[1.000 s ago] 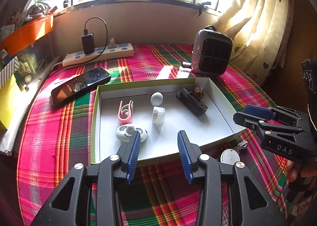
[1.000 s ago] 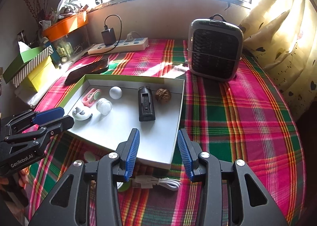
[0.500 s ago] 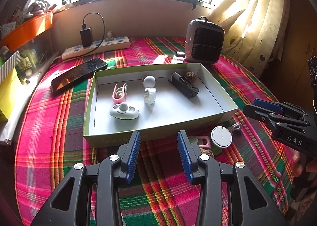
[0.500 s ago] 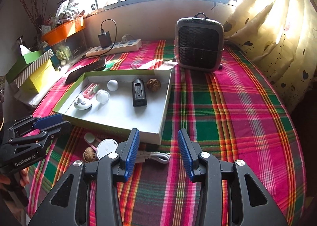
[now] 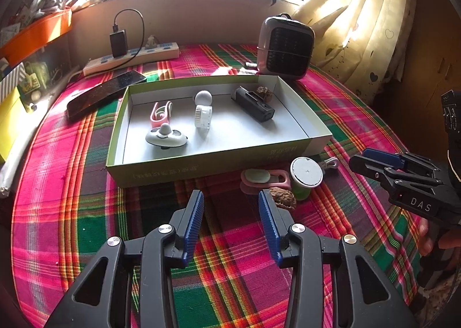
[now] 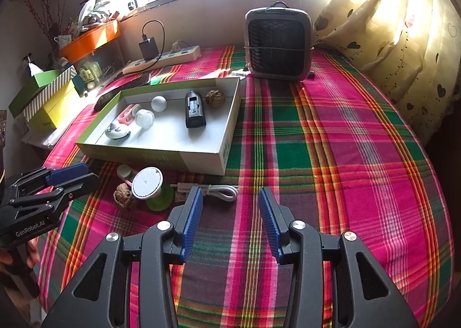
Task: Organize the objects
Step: 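Withdraw both grippers from the box toward the remaining objects, then close the left gripper around the walnut on the cloth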
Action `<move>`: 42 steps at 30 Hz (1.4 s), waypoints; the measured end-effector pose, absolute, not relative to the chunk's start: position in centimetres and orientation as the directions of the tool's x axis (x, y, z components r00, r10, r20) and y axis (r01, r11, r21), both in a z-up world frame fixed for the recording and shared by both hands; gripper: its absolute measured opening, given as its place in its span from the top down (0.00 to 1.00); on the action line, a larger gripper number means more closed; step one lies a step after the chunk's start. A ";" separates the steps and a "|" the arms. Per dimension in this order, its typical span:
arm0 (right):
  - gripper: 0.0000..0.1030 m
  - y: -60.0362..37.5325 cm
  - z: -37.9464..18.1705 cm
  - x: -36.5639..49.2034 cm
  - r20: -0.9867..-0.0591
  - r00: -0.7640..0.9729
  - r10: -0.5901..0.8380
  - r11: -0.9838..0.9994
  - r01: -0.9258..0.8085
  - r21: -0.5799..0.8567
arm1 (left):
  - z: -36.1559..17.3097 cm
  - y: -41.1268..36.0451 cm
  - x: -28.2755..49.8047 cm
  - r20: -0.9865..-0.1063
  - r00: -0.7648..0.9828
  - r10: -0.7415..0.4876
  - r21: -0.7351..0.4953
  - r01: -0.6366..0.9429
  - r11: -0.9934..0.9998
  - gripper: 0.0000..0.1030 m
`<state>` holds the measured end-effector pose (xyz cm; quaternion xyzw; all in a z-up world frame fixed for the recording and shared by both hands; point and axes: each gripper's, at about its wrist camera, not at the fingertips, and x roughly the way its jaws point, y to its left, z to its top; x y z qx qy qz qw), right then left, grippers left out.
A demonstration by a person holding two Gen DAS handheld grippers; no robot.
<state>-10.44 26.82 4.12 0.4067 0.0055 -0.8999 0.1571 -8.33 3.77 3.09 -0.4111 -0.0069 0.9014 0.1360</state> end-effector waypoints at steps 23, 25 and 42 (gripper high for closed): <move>0.59 27.6 2.7 -10.3 -0.758 -0.591 -0.276 -0.951 0.280 0.128 | 1.0 7.1 -9.7 -0.774 -0.559 0.298 -0.154 -0.290 -0.945 0.60; 0.59 27.6 2.6 -10.5 -0.760 -0.589 -0.275 -0.952 0.280 0.127 | 0.9 7.1 -9.9 -0.773 -0.560 0.299 -0.157 -0.288 -0.945 0.60; 0.58 26.2 2.7 -12.5 -0.756 -0.563 -0.336 -0.924 0.353 0.148 | 1.0 4.9 -9.7 -0.763 -0.574 0.298 -0.184 -0.249 -0.951 0.70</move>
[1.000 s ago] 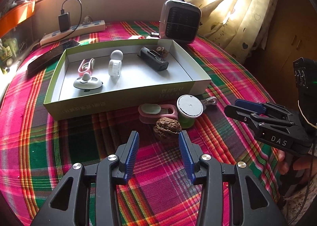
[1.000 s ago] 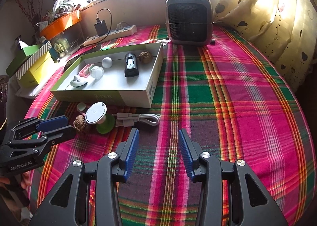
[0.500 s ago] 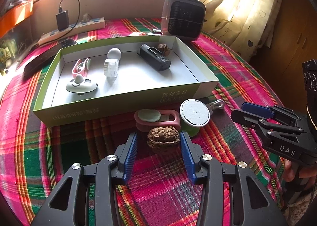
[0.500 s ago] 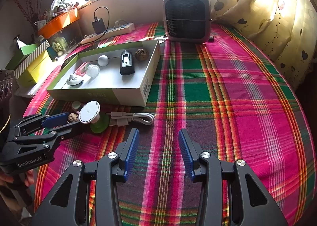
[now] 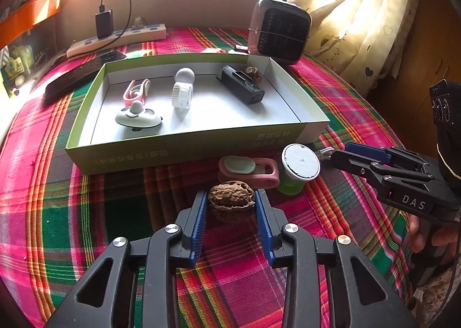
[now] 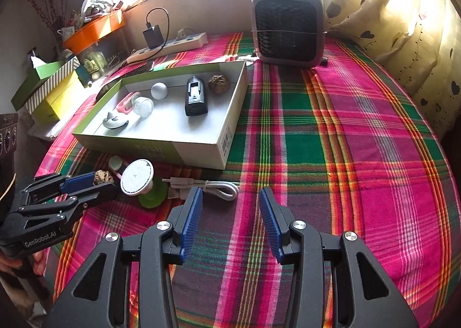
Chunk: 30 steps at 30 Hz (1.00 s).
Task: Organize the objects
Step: 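Close the left gripper around the walnut on the cloth, then grasp the white USB cable with the right gripper while the left holds the walnut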
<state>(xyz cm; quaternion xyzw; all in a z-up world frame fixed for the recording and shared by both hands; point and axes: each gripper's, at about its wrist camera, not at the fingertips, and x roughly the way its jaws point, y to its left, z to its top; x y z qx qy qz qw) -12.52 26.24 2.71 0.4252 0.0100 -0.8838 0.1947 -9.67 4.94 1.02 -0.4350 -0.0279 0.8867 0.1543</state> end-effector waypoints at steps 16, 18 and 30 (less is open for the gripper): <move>0.58 24.7 2.4 -13.0 -0.775 -0.486 -0.404 -0.861 0.488 0.143 | 0.9 2.9 -9.5 -0.760 -0.573 0.305 -0.205 -0.233 -0.951 0.70; 0.58 24.8 2.4 -12.6 -0.777 -0.471 -0.417 -0.852 0.502 0.152 | 0.9 3.0 -9.5 -0.760 -0.573 0.306 -0.206 -0.234 -0.950 0.70; 0.58 23.1 2.0 -10.8 -0.808 -0.457 -0.371 -0.830 0.554 0.067 | 0.9 2.9 -9.5 -0.761 -0.568 0.314 -0.217 -0.233 -0.948 0.70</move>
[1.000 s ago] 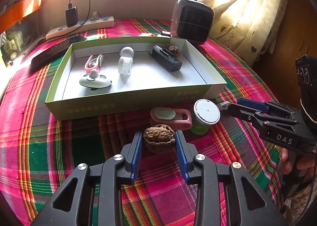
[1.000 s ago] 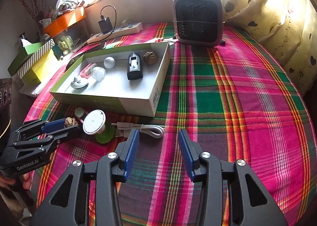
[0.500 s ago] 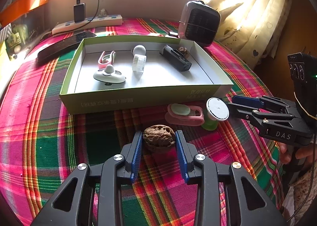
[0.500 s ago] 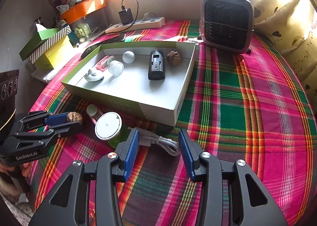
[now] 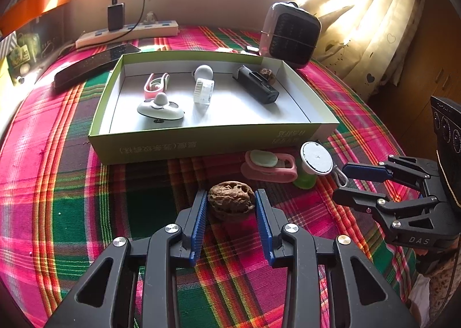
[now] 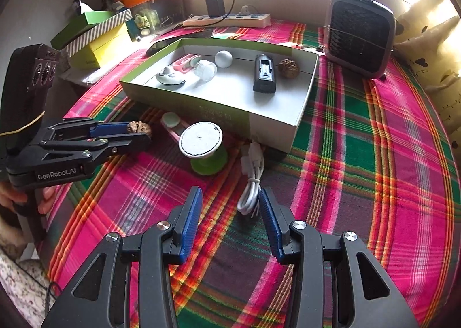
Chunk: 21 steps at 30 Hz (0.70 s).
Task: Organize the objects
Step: 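Grasp the white USB cable with the right gripper while the left holds the walnut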
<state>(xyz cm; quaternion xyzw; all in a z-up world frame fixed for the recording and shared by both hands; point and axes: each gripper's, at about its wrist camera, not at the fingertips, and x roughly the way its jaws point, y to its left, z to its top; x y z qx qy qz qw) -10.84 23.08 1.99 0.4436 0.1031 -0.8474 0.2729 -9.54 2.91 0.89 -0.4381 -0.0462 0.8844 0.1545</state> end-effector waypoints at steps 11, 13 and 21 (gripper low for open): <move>0.59 21.8 1.7 -12.0 -0.801 -0.520 -0.296 -0.866 0.501 -0.006 | 0.9 2.9 -10.0 -0.761 -0.571 0.306 -0.208 -0.233 -0.950 0.70; 0.58 21.9 1.6 -12.2 -0.795 -0.533 -0.289 -0.872 0.489 -0.010 | 0.8 2.9 -10.0 -0.761 -0.572 0.306 -0.206 -0.235 -0.950 0.70; 0.59 21.7 1.6 -12.5 -0.782 -0.555 -0.282 -0.879 0.475 -0.021 | 0.9 3.2 -10.3 -0.760 -0.578 0.299 -0.194 -0.237 -0.952 0.70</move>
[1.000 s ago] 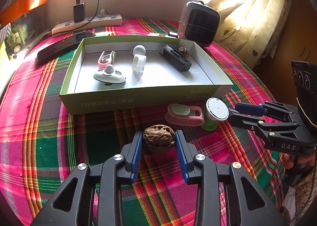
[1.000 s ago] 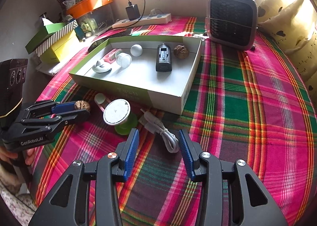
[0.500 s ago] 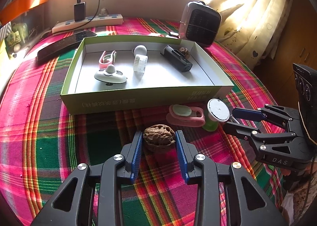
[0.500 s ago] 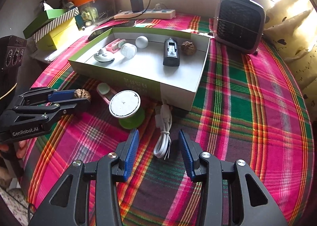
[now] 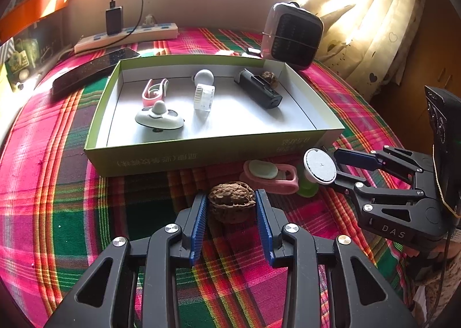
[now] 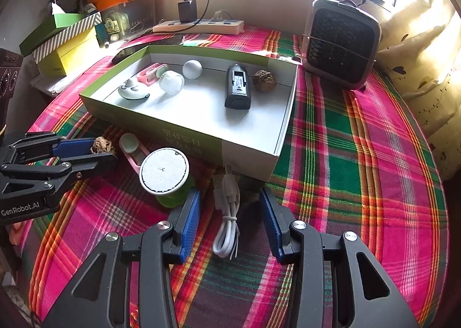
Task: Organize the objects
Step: 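Grasp the white USB cable with the right gripper while the left holds the walnut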
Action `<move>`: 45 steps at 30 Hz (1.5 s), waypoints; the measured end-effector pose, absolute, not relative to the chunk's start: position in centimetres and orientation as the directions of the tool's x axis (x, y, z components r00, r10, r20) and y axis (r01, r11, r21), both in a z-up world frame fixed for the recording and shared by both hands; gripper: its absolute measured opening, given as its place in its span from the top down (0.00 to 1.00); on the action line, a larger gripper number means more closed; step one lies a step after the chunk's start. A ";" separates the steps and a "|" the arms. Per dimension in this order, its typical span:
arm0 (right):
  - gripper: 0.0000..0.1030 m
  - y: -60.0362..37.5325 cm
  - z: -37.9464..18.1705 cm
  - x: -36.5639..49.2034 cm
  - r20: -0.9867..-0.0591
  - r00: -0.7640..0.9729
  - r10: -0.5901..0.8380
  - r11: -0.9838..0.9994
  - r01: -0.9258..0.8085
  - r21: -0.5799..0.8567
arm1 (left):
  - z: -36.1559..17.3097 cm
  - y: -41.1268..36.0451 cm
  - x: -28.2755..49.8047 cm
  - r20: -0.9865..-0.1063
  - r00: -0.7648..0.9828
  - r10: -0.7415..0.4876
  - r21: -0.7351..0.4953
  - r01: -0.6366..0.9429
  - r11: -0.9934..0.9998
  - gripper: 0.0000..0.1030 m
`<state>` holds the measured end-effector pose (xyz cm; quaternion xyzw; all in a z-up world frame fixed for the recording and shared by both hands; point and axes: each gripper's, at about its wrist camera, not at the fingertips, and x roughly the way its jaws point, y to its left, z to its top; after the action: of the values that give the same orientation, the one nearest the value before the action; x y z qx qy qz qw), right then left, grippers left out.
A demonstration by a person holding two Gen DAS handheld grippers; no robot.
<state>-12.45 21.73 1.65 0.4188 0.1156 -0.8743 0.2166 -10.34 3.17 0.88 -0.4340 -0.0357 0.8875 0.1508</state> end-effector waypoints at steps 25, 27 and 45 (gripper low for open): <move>0.81 21.7 1.7 -12.0 -0.778 -0.560 -0.287 -0.879 0.476 -0.018 | 0.8 3.2 -10.3 -0.753 -0.589 0.293 -0.183 -0.240 -0.953 0.70; 0.81 21.7 1.7 -12.0 -0.778 -0.559 -0.287 -0.879 0.476 -0.018 | 0.8 3.2 -10.3 -0.753 -0.590 0.292 -0.181 -0.240 -0.954 0.70; 0.81 22.2 1.7 -11.5 -0.776 -0.556 -0.298 -0.889 0.458 0.014 | 0.9 3.1 -10.2 -0.754 -0.593 0.282 -0.181 -0.225 -0.957 0.70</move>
<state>-11.52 22.16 1.74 0.4192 0.0949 -0.8768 0.2156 -10.22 3.11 0.90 -0.4282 -0.0332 0.8918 0.1422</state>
